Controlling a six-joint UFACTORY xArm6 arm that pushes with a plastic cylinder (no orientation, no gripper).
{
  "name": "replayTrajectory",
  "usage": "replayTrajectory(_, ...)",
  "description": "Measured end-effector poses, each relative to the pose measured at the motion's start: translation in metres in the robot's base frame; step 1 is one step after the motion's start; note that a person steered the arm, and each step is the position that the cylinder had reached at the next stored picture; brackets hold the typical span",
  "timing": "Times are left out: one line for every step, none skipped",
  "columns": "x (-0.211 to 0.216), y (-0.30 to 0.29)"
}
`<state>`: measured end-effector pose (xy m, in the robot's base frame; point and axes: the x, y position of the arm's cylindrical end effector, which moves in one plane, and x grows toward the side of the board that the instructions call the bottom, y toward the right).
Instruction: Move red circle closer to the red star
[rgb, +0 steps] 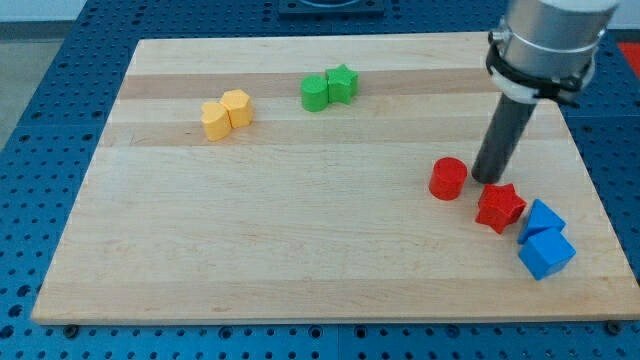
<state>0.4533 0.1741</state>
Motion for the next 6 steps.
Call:
replayTrajectory(-0.017, -0.019)
replayTrajectory(-0.017, -0.055)
replayTrajectory(-0.011, -0.069)
replayTrajectory(0.002, -0.067)
replayTrajectory(0.009, -0.064)
replayTrajectory(0.021, -0.064)
